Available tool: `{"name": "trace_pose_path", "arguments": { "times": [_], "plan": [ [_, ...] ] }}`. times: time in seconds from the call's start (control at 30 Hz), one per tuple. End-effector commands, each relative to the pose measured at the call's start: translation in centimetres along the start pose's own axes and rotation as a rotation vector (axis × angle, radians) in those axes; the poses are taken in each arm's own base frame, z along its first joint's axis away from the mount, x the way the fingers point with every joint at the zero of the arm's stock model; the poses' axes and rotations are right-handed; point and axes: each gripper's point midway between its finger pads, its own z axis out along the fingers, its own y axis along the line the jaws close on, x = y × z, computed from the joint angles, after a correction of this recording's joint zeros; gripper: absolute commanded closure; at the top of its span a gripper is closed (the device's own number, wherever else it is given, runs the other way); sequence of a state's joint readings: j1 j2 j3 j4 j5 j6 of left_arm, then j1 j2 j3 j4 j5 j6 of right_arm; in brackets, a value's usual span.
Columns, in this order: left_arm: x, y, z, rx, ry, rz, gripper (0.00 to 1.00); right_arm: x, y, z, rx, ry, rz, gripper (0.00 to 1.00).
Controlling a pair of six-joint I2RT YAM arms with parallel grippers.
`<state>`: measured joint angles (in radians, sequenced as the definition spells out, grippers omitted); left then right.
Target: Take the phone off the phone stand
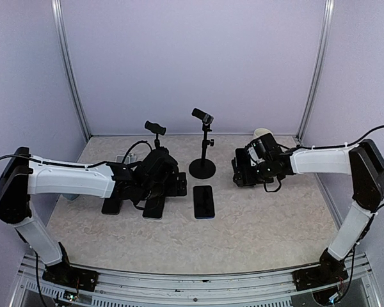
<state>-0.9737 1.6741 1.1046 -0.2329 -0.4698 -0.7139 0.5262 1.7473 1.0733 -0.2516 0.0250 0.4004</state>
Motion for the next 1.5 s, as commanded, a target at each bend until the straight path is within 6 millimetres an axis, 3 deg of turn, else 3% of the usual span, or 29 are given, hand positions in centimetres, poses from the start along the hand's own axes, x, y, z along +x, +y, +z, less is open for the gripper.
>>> {"name": "trace_pose_path", "arguments": {
  "times": [0.0, 0.2, 0.43, 0.77, 0.93, 1.2, 1.47],
  "plan": [
    [-2.4, -0.9, -1.8, 0.088, -0.077, -0.014, 0.01, -1.7, -1.2, -3.2, 0.046, -0.076, 0.007, 0.0],
    [-3.7, -0.8, -3.7, 0.14, -0.145, -0.021, 0.01, -4.5, -3.4, -3.4, 0.086, -0.115, 0.033, 0.0],
    [-4.4, 0.2, -4.9, 0.127, -0.174, -0.029, 0.01, -7.1, -3.5, -0.5, 0.094, -0.105, 0.044, 0.0],
    [-4.7, 0.9, -5.2, 0.1, -0.18, -0.04, 0.01, -7.4, -3.4, 3.4, 0.089, -0.067, 0.09, 0.0],
    [-4.8, 1.0, -5.1, 0.097, -0.179, -0.045, 0.01, -6.6, -3.7, 5.0, 0.097, -0.041, 0.102, 0.06],
    [-4.7, 1.0, -4.8, 0.097, -0.173, -0.047, 0.01, -6.5, -3.6, 4.4, 0.096, -0.048, 0.104, 0.19],
    [-4.7, 1.1, -4.8, 0.094, -0.174, -0.054, 0.01, -9.0, -2.9, 2.5, 0.072, -0.119, 0.109, 0.29]
  ]
}}
